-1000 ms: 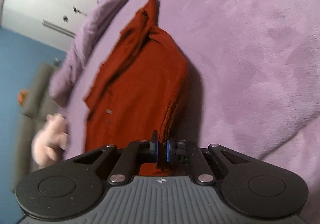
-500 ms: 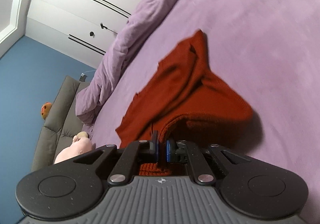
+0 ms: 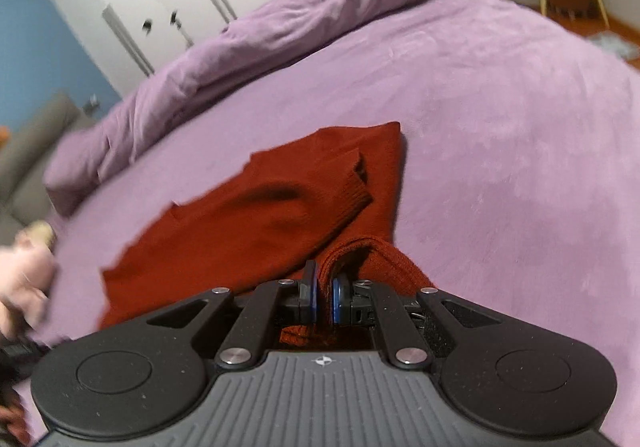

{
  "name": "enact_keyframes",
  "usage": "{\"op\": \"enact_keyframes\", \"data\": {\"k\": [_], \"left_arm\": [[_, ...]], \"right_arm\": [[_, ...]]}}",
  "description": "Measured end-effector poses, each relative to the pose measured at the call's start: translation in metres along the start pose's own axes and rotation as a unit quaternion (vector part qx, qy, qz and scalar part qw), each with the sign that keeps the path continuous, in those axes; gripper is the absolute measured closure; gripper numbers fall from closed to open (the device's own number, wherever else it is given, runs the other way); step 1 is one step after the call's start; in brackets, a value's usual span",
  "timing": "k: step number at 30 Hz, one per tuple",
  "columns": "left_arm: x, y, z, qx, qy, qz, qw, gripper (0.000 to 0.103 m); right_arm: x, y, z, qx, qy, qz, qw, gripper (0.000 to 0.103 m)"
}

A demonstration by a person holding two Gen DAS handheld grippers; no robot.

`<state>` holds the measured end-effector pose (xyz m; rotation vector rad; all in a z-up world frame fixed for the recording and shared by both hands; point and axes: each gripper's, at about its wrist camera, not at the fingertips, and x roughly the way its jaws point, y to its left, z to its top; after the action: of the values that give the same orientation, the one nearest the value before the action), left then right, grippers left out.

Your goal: Fold small clothes

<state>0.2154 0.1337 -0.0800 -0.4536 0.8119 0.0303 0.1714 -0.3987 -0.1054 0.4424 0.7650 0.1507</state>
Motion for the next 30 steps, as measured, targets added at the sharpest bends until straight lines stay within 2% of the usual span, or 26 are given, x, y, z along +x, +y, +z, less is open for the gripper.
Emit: {"op": "enact_keyframes", "data": {"k": [4,6,8,10,12,15,17,18,19,22,27,29,30], "left_arm": [[0.006,0.002,-0.001,0.011,0.011,0.007,0.9999,0.092],[0.002,0.004,-0.001,0.005,0.003,0.002,1.0,0.086],[-0.008,0.005,-0.001,-0.002,-0.018,-0.008,0.9998,0.076],[-0.018,0.005,-0.001,0.008,-0.045,-0.005,0.999,0.047],[-0.026,0.006,-0.001,0.038,-0.066,0.003,0.9971,0.043],[-0.027,0.01,-0.003,0.061,-0.065,0.01,0.9959,0.037],[-0.019,0.014,-0.004,0.06,-0.041,0.01,0.9973,0.036],[-0.013,0.016,-0.005,0.059,-0.024,0.008,0.998,0.036],[-0.007,0.017,-0.006,0.058,-0.012,0.007,0.9982,0.036],[0.009,0.017,-0.007,0.062,0.02,0.014,0.9978,0.036],[0.024,0.008,-0.007,0.09,0.027,0.019,0.9954,0.038],[0.029,0.006,-0.006,0.092,0.026,0.017,0.9953,0.043],[0.03,0.006,-0.005,0.09,0.03,0.015,0.9953,0.048]], "right_arm": [[0.005,-0.002,-0.005,-0.034,0.003,-0.007,0.999,0.097],[0.007,-0.007,-0.006,-0.032,0.005,-0.008,0.999,0.096],[0.004,-0.01,-0.004,-0.027,-0.002,-0.013,1.0,0.095],[-0.006,-0.013,-0.002,-0.02,-0.017,-0.016,1.0,0.095],[-0.018,-0.016,-0.001,-0.018,-0.04,-0.014,0.999,0.085],[-0.033,-0.009,-0.003,-0.074,-0.076,-0.055,0.993,0.082],[-0.036,-0.006,-0.004,-0.109,-0.072,-0.052,0.99,0.069],[-0.034,-0.005,-0.005,-0.118,-0.062,-0.044,0.99,0.058],[-0.031,-0.004,-0.005,-0.125,-0.05,-0.038,0.99,0.052],[-0.015,0.004,-0.008,-0.155,-0.02,-0.044,0.987,0.051],[0.011,0.019,-0.005,-0.191,-0.009,-0.061,0.98,0.052],[0.021,0.024,-0.006,-0.21,-0.003,-0.067,0.976,0.058],[0.025,0.026,-0.006,-0.217,0.001,-0.068,0.974,0.068]]}}
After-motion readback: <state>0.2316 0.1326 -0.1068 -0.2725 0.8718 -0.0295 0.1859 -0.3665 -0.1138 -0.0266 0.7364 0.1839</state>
